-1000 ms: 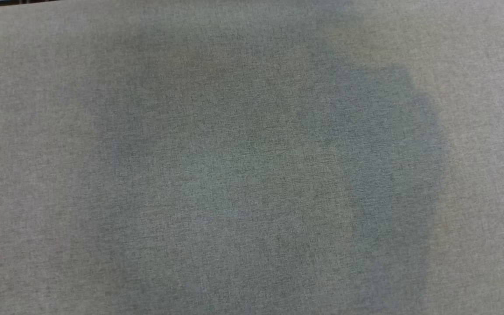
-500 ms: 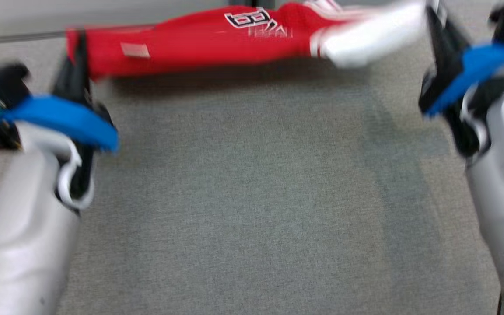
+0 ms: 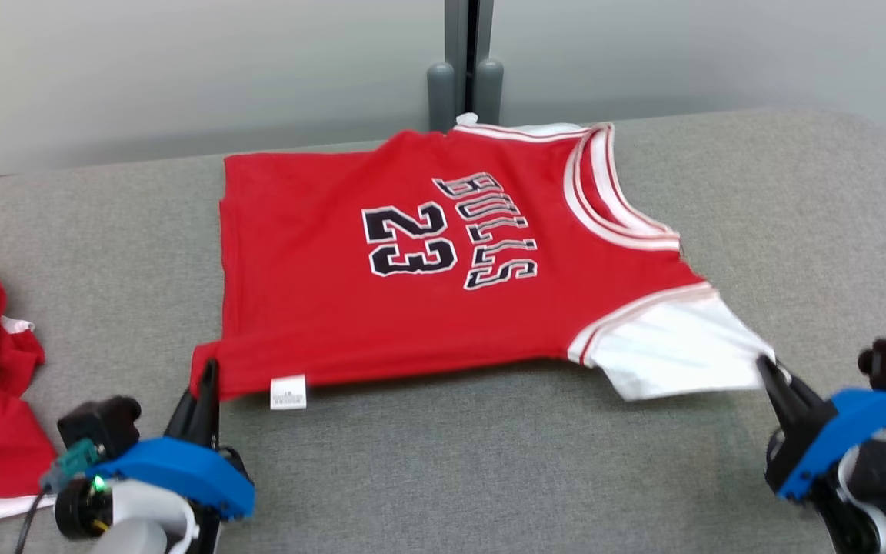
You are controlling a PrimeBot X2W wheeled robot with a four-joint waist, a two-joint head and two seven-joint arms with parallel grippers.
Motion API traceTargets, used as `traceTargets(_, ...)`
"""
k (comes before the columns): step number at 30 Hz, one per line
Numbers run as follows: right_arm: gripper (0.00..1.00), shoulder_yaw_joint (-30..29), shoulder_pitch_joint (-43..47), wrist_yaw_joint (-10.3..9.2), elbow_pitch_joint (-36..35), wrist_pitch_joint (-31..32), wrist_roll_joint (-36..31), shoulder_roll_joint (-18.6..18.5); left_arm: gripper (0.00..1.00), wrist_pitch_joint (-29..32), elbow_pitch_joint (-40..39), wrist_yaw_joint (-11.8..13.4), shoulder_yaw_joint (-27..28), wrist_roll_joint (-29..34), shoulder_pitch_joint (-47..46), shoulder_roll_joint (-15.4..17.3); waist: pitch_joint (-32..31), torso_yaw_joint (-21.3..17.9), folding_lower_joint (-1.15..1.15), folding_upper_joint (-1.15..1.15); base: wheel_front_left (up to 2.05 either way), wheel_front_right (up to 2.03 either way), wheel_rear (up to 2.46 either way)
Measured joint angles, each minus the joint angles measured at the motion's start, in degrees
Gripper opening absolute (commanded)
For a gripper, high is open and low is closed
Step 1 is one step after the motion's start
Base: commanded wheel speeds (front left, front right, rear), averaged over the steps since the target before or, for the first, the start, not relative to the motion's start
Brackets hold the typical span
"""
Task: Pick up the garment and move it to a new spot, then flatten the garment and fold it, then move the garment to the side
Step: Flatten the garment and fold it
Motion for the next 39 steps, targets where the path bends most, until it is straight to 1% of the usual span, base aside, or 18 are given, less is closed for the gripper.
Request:
traceTargets(3,0.00,-2.9,6.7,0.00,-9.0,5.3,-2.2,2.6,0.00,0.6,-4.6,3.0,-0.2,0.3,4.7,0.5,-1.0,0.6,0.00,0.00,0.00,0.00,0.00)
traceTargets(6,0.00,-3.9,11.8,0.00,-16.0,10.3,-3.2,3.5,0.00,1.6,-8.8,5.7,-0.4,0.9,8.3,1.6,-1.4,1.1,0.00,0.00,0.00,0.00,0.00)
traceTargets(8,0.00,-3.7,14.4,0.00,-19.0,12.8,-2.6,3.6,0.00,2.5,-11.2,7.5,-0.4,1.4,9.9,2.5,-1.6,1.3,0.01,0.00,0.00,0.00,0.00)
traceTargets(16,0.00,-1.3,22.2,0.00,-25.7,21.0,1.3,3.6,0.00,8.0,-19.7,14.4,-1.4,3.4,16.0,5.4,-1.7,1.1,0.01,0.00,0.00,0.00,0.00)
traceTargets(19,0.00,-1.1,23.5,0.00,-28.2,22.6,2.2,3.6,0.00,10.3,-22.8,17.4,-1.5,3.7,18.4,6.3,-1.6,0.9,0.02,0.00,0.00,0.00,0.00)
traceTargets(21,0.00,-1.1,24.5,0.00,-29.4,23.5,2.4,3.6,0.00,11.8,-25.1,18.7,-1.8,3.7,20.3,6.7,-1.7,0.6,0.02,0.00,0.00,0.00,0.00)
traceTargets(24,0.00,-0.7,25.5,0.00,-30.7,24.9,2.7,3.6,0.00,14.1,-28.3,19.8,-3.0,3.9,22.0,7.4,-2.0,0.4,0.02,0.00,0.00,0.00,0.00)
traceTargets(27,0.00,-0.9,25.4,0.00,-32.2,24.9,2.4,3.6,0.00,16.7,-31.1,20.2,-3.7,4.5,22.1,9.3,-2.1,0.4,0.02,0.00,0.00,0.00,0.00)
traceTargets(28,0.00,-1.0,25.1,-0.01,-32.5,24.9,2.1,3.6,0.00,17.9,-31.8,19.7,-4.0,4.4,21.9,9.8,-2.1,0.4,0.02,0.00,0.00,0.00,0.00)
traceTargets(30,0.00,-1.0,23.8,-0.01,-32.6,25.2,1.0,3.6,0.00,21.4,-32.9,17.7,-5.2,3.4,20.3,10.9,-2.1,0.7,0.02,0.00,0.00,0.00,0.00)
traceTargets(33,0.00,0.4,19.9,-0.01,-32.7,26.8,-0.1,3.6,0.00,27.6,-33.5,14.1,-6.2,2.1,15.9,13.9,-2.0,1.1,0.02,0.00,0.00,0.00,0.00)
traceTargets(36,0.00,1.8,15.0,-0.01,-31.6,28.7,-0.8,3.6,0.00,35.1,-32.9,10.4,-6.5,-2.2,11.5,15.7,-1.6,1.2,0.02,0.00,0.00,0.00,0.00)
traceTargets(37,0.00,2.0,13.4,-0.01,-31.0,29.4,-1.1,3.6,0.00,37.0,-32.9,9.8,-6.0,-5.0,10.5,15.5,-1.4,1.2,0.02,0.00,0.00,0.00,0.00)
traceTargets(39,0.00,2.9,10.1,-0.01,-29.4,30.4,-1.2,3.6,0.00,41.2,-32.4,8.8,-5.4,-8.1,7.9,15.7,-1.0,1.0,0.03,0.00,0.00,0.00,0.00)
